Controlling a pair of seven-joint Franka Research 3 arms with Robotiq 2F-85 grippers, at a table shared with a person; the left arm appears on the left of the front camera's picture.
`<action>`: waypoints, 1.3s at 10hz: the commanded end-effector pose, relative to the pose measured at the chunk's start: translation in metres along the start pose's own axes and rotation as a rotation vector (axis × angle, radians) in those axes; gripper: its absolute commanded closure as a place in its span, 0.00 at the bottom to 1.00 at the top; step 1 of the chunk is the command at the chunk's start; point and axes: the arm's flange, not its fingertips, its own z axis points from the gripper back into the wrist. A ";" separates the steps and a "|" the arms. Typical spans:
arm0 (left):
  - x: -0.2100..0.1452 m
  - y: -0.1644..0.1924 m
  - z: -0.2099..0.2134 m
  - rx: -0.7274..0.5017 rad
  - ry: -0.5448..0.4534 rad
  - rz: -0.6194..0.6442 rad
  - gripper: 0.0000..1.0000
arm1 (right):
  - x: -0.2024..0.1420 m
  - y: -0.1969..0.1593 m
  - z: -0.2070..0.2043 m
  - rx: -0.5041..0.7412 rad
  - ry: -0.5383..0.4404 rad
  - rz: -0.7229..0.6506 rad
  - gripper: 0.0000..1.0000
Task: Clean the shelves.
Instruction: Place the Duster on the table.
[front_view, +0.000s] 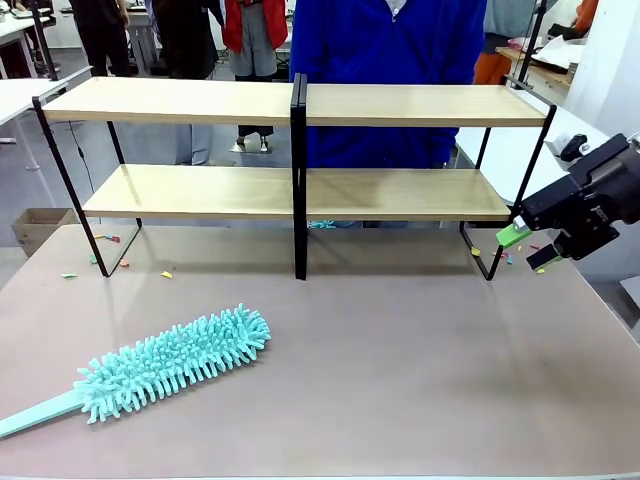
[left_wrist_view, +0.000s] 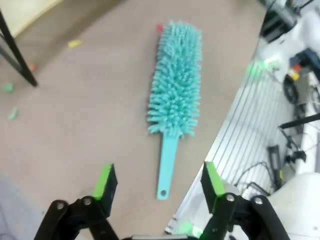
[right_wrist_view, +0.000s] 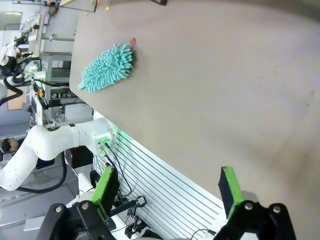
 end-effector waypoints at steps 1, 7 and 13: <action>0.002 -0.041 0.011 -0.211 -0.136 -0.053 0.00 | 0.001 -0.002 -0.001 0.029 -0.006 0.014 0.00; 0.031 -0.081 0.001 -0.692 -0.423 -0.164 0.00 | -0.009 -0.002 0.081 0.601 -0.254 -0.336 0.00; 0.034 -0.072 0.001 -0.649 -0.496 -0.078 0.00 | -0.005 0.006 0.088 0.580 -0.208 -0.278 0.00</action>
